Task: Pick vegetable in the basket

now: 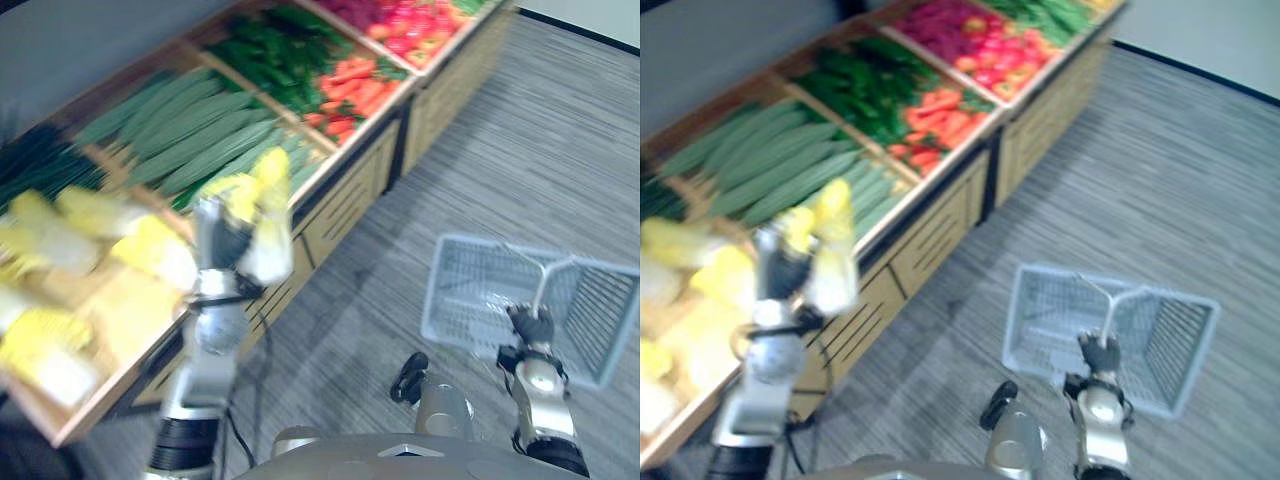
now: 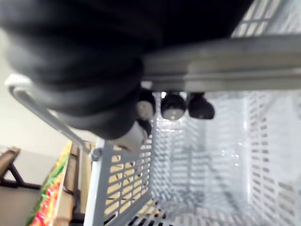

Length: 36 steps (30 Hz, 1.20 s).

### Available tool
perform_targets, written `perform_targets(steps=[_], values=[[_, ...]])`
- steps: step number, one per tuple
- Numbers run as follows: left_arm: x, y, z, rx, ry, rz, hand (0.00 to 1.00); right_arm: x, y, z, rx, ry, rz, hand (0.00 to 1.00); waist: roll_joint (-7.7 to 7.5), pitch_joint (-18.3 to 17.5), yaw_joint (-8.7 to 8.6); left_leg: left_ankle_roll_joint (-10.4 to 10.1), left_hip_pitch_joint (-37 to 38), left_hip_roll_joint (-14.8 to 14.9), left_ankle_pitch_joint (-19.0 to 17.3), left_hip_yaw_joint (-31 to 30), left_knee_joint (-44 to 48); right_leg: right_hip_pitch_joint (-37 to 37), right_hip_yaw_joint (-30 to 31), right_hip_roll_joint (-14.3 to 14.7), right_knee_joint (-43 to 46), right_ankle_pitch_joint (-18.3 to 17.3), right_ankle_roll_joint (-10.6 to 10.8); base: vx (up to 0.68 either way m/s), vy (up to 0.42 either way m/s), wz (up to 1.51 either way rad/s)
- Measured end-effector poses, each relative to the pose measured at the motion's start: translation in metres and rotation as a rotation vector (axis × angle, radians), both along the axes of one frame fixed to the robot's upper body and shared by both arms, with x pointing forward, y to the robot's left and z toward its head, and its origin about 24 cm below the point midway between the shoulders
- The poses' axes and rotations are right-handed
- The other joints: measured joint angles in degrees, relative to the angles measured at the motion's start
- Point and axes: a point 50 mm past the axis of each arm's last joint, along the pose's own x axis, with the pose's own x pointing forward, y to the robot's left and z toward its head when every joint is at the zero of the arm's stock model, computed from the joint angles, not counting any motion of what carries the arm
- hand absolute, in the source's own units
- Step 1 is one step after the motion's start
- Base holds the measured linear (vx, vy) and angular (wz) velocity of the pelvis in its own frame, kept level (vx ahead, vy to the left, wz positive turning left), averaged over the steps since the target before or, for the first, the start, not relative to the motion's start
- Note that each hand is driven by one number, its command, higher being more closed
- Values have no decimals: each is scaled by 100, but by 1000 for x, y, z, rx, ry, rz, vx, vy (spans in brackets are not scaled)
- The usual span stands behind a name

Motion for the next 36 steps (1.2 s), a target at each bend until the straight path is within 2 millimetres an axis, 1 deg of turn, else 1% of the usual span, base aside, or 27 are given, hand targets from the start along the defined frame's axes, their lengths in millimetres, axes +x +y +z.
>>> perform_targets(steps=[1,2,3,4,5,7,9,10,12,13,14,15,16,17,19,20,21,22,24,25,27,29,30,31,32,33,36], values=[[-6,-16,-16,-41,86,-74,100,5,16,2,-5,-9,75,100,4,-1,33,509,-412,449,574,-286,1433,164,419,336,-243,-18,-24,281,-169,-157],[-8,-22,-20,-41,110,-102,100,7,25,3,-6,-15,114,100,12,0,44,733,-640,580,745,-545,1985,226,609,496,-347,-29,-44,340,-152,-199],[-13,-29,-28,-48,146,-130,100,12,40,6,-8,-28,179,100,37,6,90,739,-1185,495,378,-1315,2859,336,974,762,-499,-36,-66,264,-30,-192],[-16,-35,-35,-59,181,-144,100,15,53,9,-8,-41,238,100,16,36,220,488,-1669,71,-19,-2122,3232,449,1339,930,-577,-38,-185,256,15,-196],[-17,-37,-38,-70,197,-146,100,15,59,11,-6,-47,262,100,1,65,273,421,-1834,-83,-185,-2370,3249,551,1473,976,-647,-3,-265,234,84,-181],[-21,-40,-44,-72,225,-154,100,16,76,15,-1,-64,333,100,15,130,374,306,-2269,-395,-581,-2750,2898,909,1717,1059,-913,39,-336,208,106,-127],[-19,-45,-42,-88,219,-156,100,18,93,26,6,-111,411,100,3,173,385,300,-2750,-646,-692,-2752,1569,1278,2021,1038,-1339,39,-338,260,136,-88],[-17,-46,-41,-91,213,-155,100,18,97,30,9,-128,428,100,-23,185,387,256,-2794,-714,-647,-2740,1066,1339,2053,1015,-1445,42,-336,261,158,-74],[-12,-54,-34,-110,185,-165,100,16,111,46,21,-200,491,100,50,152,373,210,-2849,-803,-79,-2400,-900,1606,2087,1008,-1819,108,-208,273,180,-58],[-10,-57,-34,-111,185,-175,100,15,114,50,30,-214,504,100,35,153,401,228,-2804,-800,179,-2357,-1034,1699,2154,1015,-1866,100,-122,433,218,-46],[-10,-65,-34,-104,188,-205,0,13,122,57,55,-245,534,100,-18,114,479,321,-2607,-829,559,-2227,-1191,1838,2236,993,-1915,56,58,387,180,-29],[-8,-71,-34,-98,187,-227,0,12,124,63,78,-270,543,100,-45,110,473,483,-2523,-852,753,-2217,-1212,1889,2233,955,-1826,-68,211,534,257,-13],[-7,-77,-36,-89,202,-246,0,11,126,67,100,-292,551,100,-208,46,475,720,-2322,-1021,807,-2201,-1338,1755,2213,731,-1264,-489,468,377,183,12],[-7,-79,-38,-83,210,-253,0,10,127,67,112,-297,556,100,-284,2,463,777,-2212,-1119,765,-2169,-1441,1634,2197,615,-852,-659,595,388,177,19],[-6,-79,-48,-39,252,-242,0,2,137,65,197,-286,605,100,-534,-52,450,860,-1693,-1459,638,-2132,-1691,793,2320,112,1710,-1151,1427,392,146,28],[-5,-78,-50,-30,256,-237,0,1,139,65,212,-281,616,100,-563,-52,439,888,-1613,-1489,620,-2140,-1713,703,2329,62,1995,-1110,1490,379,116,38],[-2,-71,-55,11,272,-216,0,-3,146,62,262,-263,651,100,-654,-57,377,924,-1334,-1559,516,-2217,-1769,424,2316,-104,2962,-935,1579,299,33,44],[2,-63,-60,58,285,-188,0,-7,152,60,359,-239,683,100,-683,-56,316,915,-1095,-1559,387,-2365,-1784,269,2302,-190,3516,-1052,1366,381,2,60],[6,-56,-65,111,299,-163,0,-11,154,57,461,-224,687,100,-710,-69,235,884,-914,-1516,275,-2542,-1791,138,2276,-284,3633,-1211,1172,394,-64,60],[13,-50,-67,162,302,-139,0,-13,149,54,557,-209,679,100,-727,-82,173,822,-891,-1445,229,-2763,-1789,-37,2284,-326,3238,-1317,1022,318,-129,60],[23,-51,-59,188,263,-133,0,-16,137,48,620,-176,665,100,-682,-53,159,719,-897,-1270,167,-3032,-1776,-163,2385,-241,2276,-1314,1011,328,-235,72],[33,-51,-49,197,213,-114,0,-21,130,41,679,-158,614,100,-695,-64,111,574,-962,-1120,86,-3278,-1669,-97,2897,-100,828,-1004,1077,284,-311,80],[38,-47,-45,214,181,-98,0,-24,126,37,708,-155,555,100,-790,-109,98,345,-1044,-1100,-61,-3461,-1541,67,3477,-136,-225,-399,994,243,-301,82],[39,-42,-43,224,170,-89,0,-26,123,35,723,-153,519,100,-870,-123,56,187,-1066,-1119,-175,-3580,-1488,160,3667,-218,-551,166,1225,309,-407,91],[37,-38,-45,202,184,-60,0,-26,110,26,715,-132,430,100,-604,-103,20,27,-1136,-888,-243,-3701,-1437,313,3349,-29,-523,147,1285,265,-374,99],[33,-37,-44,184,174,-63,0,-32,88,17,696,-124,301,100,-513,-99,12,4,-1228,-794,-121,-3711,-1324,314,3240,30,-167,-107,1237,241,-339,95],[8,-43,-40,122,138,-126,0,-35,70,11,636,-120,184,100,-453,-124,60,-97,-1106,-564,3,-3981,-1405,355,3036,145,547,-669,1120,210,-294,100]])
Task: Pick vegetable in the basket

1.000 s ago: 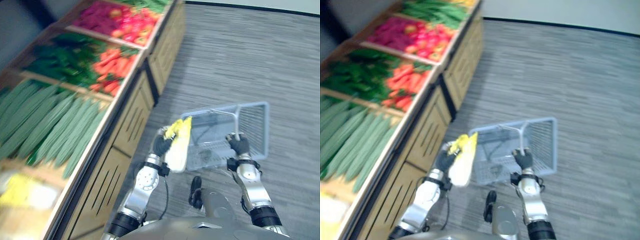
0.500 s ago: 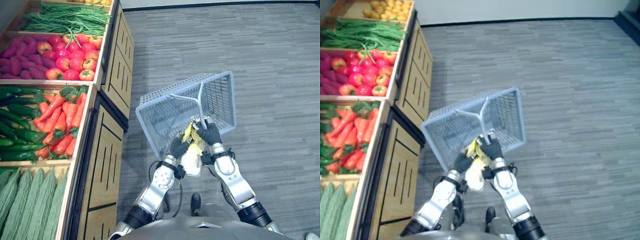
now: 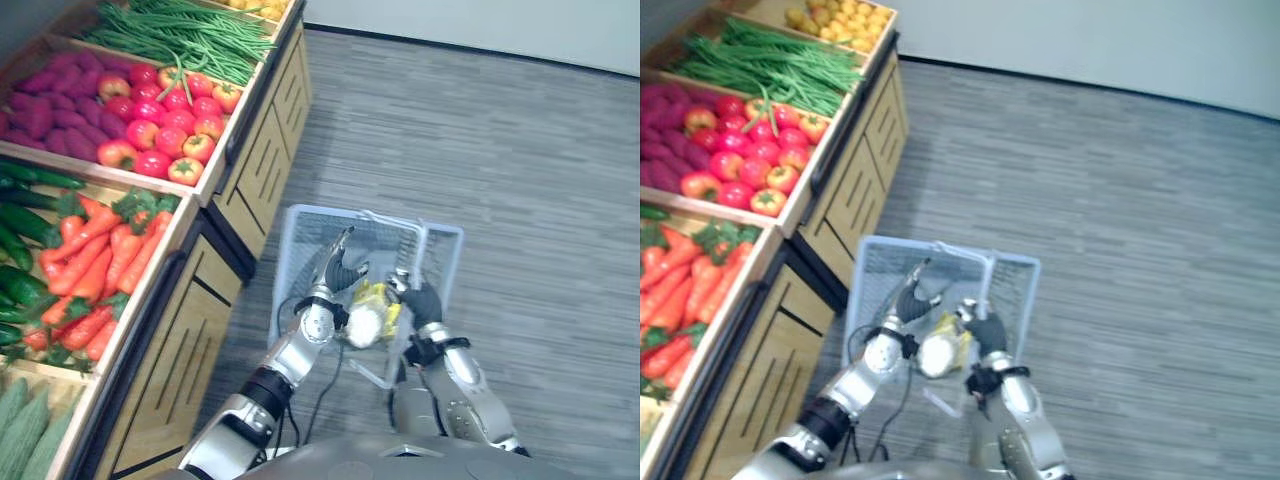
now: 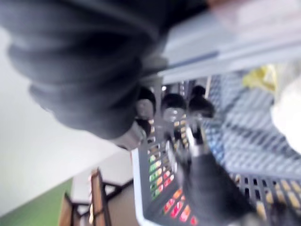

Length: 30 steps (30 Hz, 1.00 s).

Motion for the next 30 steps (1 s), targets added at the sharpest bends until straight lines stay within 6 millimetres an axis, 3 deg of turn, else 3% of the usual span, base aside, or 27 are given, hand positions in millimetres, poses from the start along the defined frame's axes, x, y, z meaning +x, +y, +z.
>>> perform_targets(steps=[2,3,4,5,7,8,10,11,14,15,17,18,19,20,21,24,27,28,29,30], values=[[-10,19,5,-29,-29,83,0,6,-12,-3,-45,17,-95,100,132,-29,4,-113,-45,173,67,-179,-106,140,-371,66,-67,-117,-72,119,-195,88],[-12,47,10,-40,-53,214,0,7,-32,-9,-108,52,-174,100,249,-73,19,-121,-175,259,72,-338,-7,337,-658,109,-244,-148,-123,117,-207,128],[-11,81,21,-54,-110,368,0,-3,-62,-20,-183,120,-290,100,360,-126,140,-105,-458,285,82,-401,350,679,-1121,55,-525,-163,-146,114,-178,159],[-10,94,27,-66,-135,426,0,-8,-75,-24,-208,151,-342,100,375,-130,166,-44,-604,279,122,-320,523,840,-1344,-22,-621,-166,-148,91,-94,174],[-7,113,40,-63,-199,494,0,-21,-98,-32,-241,209,-431,100,380,-136,191,143,-817,262,243,56,758,1175,-1840,-164,-792,-166,-148,38,-11,169],[-8,129,50,-50,-250,538,0,-35,-122,-37,-292,272,-539,100,379,-136,245,373,-890,328,377,1244,849,1574,-2457,-305,-1004,-166,-148,26,-7,201],[-9,133,56,-41,-277,542,0,-49,-146,-46,-329,356,-641,100,438,-162,301,448,-1015,395,395,2509,871,1872,-3070,-403,-1157,-173,-136,20,48,204],[-10,134,58,-40,-285,545,0,-53,-150,-50,-333,386,-668,100,442,-162,307,474,-1007,363,412,2716,803,1925,-3199,-429,-1177,-173,-133,17,113,156],[-16,135,64,-19,-309,542,0,-62,-160,-59,-343,473,-739,100,352,-142,456,615,-968,-95,605,2722,137,1943,-3448,-664,-1170,-175,-106,13,124,85],[-16,134,66,-16,-316,532,0,-70,-167,-61,-344,498,-787,100,321,-123,434,591,-839,-295,605,2578,-157,1929,-3596,-896,-845,-192,-78,38,125,91],[-14,133,71,12,-340,516,0,-87,-173,-67,-337,557,-851,100,271,-108,212,610,-602,-524,623,2317,-401,1802,-3531,-1301,221,-148,-132,84,139,103],[-13,135,79,33,-372,504,0,-98,-174,-74,-330,603,-870,100,193,-98,147,649,-461,-599,655,2235,-509,1460,-3105,-1527,1118,85,-161,124,118,59],[-12,137,82,44,-384,499,0,-101,-174,-77,-324,620,-873,100,173,-97,152,672,-402,-611,694,2190,-566,1289,-2846,-1561,1435,239,-131,133,93,45],[-9,142,90,80,-420,487,0,-108,-169,-86,-301,668,-875,100,168,-137,135,745,-358,-576,758,2085,-653,838,-2082,-1455,2025,193,9,123,18,41],[-4,145,98,105,-452,478,0,-113,-161,-93,-275,703,-869,100,123,-130,93,775,-357,-540,809,1958,-701,640,-1775,-1341,2120,-152,13,123,2,51],[3,145,106,122,-488,464,0,-124,-146,-106,-232,773,-855,100,59,-131,-47,621,-312,-519,907,1703,-873,448,-1630,-1346,1419,-400,-11,155,-79,52],[16,135,117,160,-536,393,0,-131,-143,-110,-223,803,-854,100,49,-139,-74,334,-309,-355,928,1550,-877,415,-986,-1160,-236,-282,169,167,-270,30],[22,137,120,220,-549,380,0,-133,-140,-113,-219,819,-844,100,-73,-209,-70,137,-285,-315,939,1561,-888,430,-776,-1117,-970,356,203,152,-364,15],[23,140,122,249,-556,378,0,-134,-136,-115,-212,827,-837,100,-232,-247,-71,34,-216,-342,950,1579,-929,432,-687,-1124,-1149,809,266,169,-423,-11],[25,141,114,248,-521,394,0,-131,-140,-115,-219,830,-822,100,-7,-237,-66,-140,-69,-144,1020,1674,-1065,514,-711,-913,-1232,684,420,138,-316,-24]])
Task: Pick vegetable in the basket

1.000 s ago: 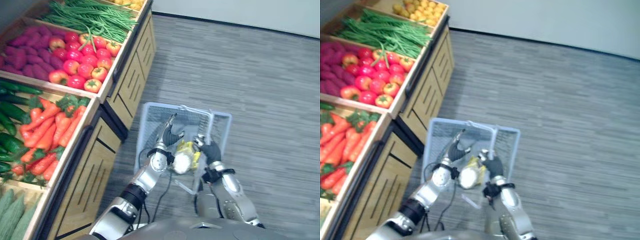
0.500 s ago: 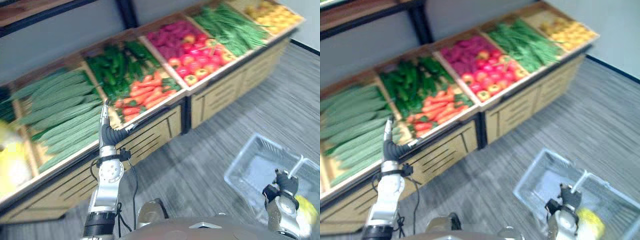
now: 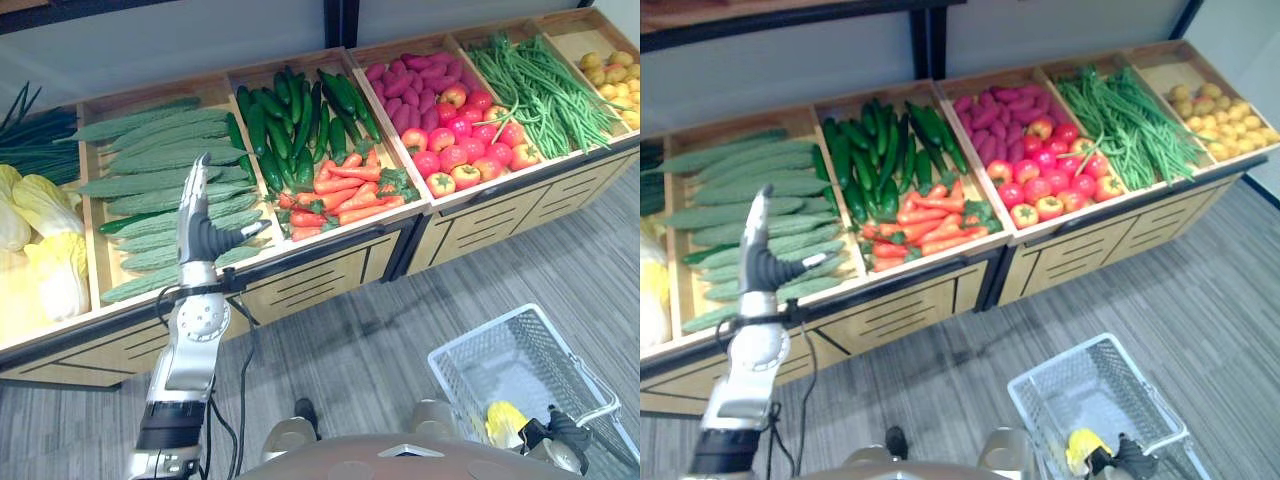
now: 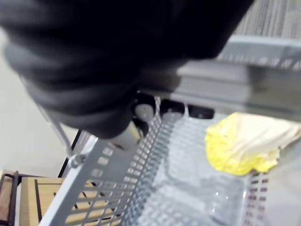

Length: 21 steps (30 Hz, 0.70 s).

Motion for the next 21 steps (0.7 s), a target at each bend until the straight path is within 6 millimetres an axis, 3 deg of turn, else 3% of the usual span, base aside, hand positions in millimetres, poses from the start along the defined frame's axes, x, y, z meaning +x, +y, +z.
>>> perform_targets(steps=[2,4,8,11,12,15,20,21], values=[[1,-4,-5,-24,17,-3,0,5,-10,5,-28,-9,32,100,393,6,3,-114,68,372,87,331,-134,37,1,422,-205,15,-148,183,-302,-38],[9,-6,0,4,6,-12,0,10,-10,6,-31,-8,78,100,616,25,-78,-217,130,576,302,618,-227,29,11,696,-166,-51,-296,143,-215,-22],[28,-16,7,47,-5,-37,0,17,-6,6,-30,-13,121,100,587,68,-175,-205,61,674,398,849,-206,-50,16,820,-145,-101,-377,51,-113,-10],[52,-15,11,135,35,-9,0,42,3,8,-19,-69,160,100,455,352,-324,-264,-140,664,337,1000,-226,-368,173,847,-198,23,-370,-68,1,-20],[60,-9,14,177,54,19,0,52,8,10,-11,-96,166,100,336,526,-368,-261,-229,641,339,1062,-223,-450,244,845,-308,147,-352,-79,8,-18],[75,11,13,252,135,119,0,67,13,20,-37,-164,179,100,172,862,-412,-224,-413,572,366,1245,-217,-585,436,826,-713,503,-317,-79,13,-30],[89,20,34,272,122,180,0,81,15,36,-77,-263,193,100,178,1314,-434,-208,-622,548,379,1471,-190,-828,619,830,-919,722,-308,-18,2,-21],[94,19,41,272,110,183,100,86,17,41,-84,-298,200,100,178,1397,-441,-209,-719,562,379,1475,-161,-919,620,835,-913,742,-307,-12,-22,-12]])
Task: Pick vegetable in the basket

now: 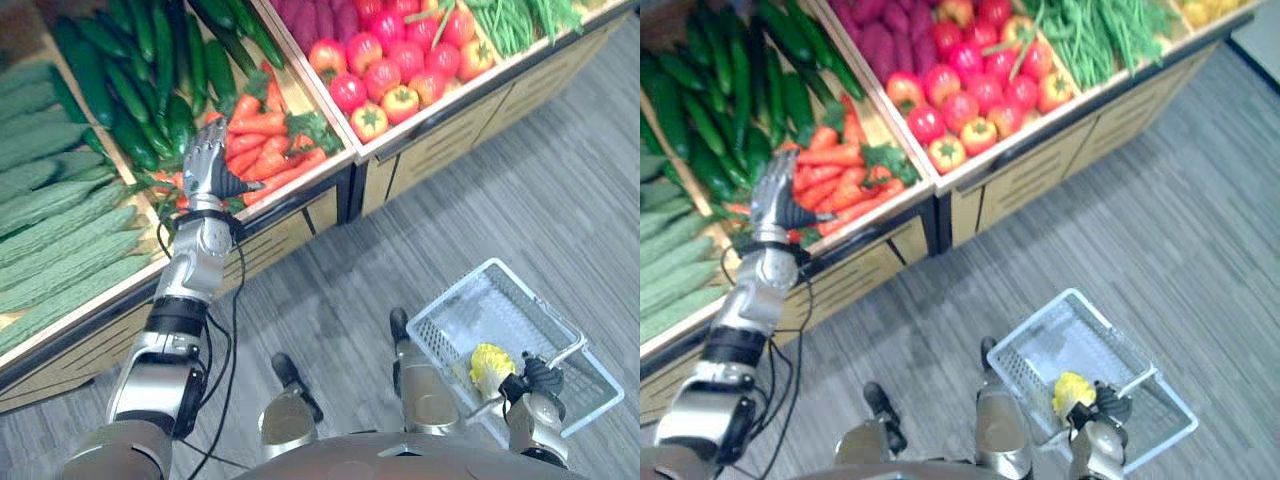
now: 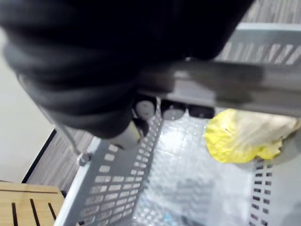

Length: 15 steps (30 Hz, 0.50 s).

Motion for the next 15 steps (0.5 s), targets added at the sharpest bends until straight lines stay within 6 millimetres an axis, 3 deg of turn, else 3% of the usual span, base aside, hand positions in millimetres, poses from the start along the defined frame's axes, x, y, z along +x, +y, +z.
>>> perform_targets(steps=[2,5,7,10,15], values=[[11,5,32,22,-75,27,100,16,8,17,-1,-120,9,100,-87,237,39,0,-264,52,0,153,105,-305,146,20,-4,115,-6,-25,-23,-21],[17,13,76,77,-183,63,100,27,12,33,-14,-218,13,100,-102,452,84,-3,-433,137,-2,248,195,-489,173,40,-4,185,4,-46,-32,-13],[20,13,96,89,-221,75,100,31,15,39,-13,-257,20,100,-120,580,129,-11,-445,193,-21,290,260,-498,205,74,-10,201,5,-24,-32,-11],[23,11,103,92,-223,80,100,31,17,43,-8,-284,23,100,-125,600,151,-27,-439,254,-58,367,293,-498,216,124,-13,200,6,-10,-23,-10],[27,2,97,100,-155,51,100,25,13,48,-14,-319,8,100,-125,599,184,-18,-428,276,-95,451,428,-444,145,74,5,199,10,25,5,3]])
